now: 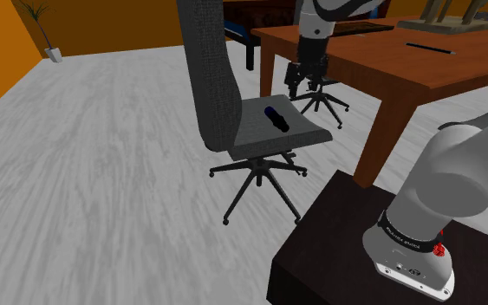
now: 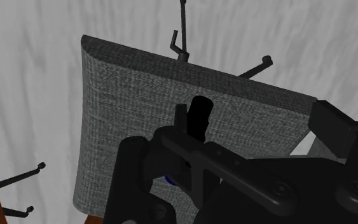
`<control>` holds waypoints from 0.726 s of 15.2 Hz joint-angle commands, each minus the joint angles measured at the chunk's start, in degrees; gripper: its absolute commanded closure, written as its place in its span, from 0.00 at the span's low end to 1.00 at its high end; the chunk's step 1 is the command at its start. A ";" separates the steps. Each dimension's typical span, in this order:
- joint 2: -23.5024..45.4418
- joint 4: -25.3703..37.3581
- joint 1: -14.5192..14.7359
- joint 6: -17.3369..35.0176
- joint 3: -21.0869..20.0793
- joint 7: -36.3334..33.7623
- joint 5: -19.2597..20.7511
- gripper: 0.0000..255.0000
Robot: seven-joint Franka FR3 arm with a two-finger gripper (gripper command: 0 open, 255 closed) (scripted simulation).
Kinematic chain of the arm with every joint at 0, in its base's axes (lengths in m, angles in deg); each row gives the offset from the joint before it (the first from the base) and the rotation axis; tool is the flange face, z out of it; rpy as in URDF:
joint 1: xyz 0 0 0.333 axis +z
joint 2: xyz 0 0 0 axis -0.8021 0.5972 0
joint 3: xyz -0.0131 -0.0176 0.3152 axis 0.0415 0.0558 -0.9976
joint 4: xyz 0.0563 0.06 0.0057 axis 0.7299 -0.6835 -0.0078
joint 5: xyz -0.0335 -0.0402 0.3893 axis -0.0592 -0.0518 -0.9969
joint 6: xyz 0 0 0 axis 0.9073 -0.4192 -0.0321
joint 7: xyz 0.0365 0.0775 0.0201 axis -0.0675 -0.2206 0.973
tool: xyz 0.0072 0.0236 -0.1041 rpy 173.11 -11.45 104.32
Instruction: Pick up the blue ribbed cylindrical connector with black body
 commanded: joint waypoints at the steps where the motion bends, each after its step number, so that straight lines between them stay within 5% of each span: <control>1: 4.19 0.77 -0.36 2.96 0.87 -0.53 -0.44 0.00; 11: 27.20 11.29 -1.78 12.63 5.09 -0.89 -5.73 0.00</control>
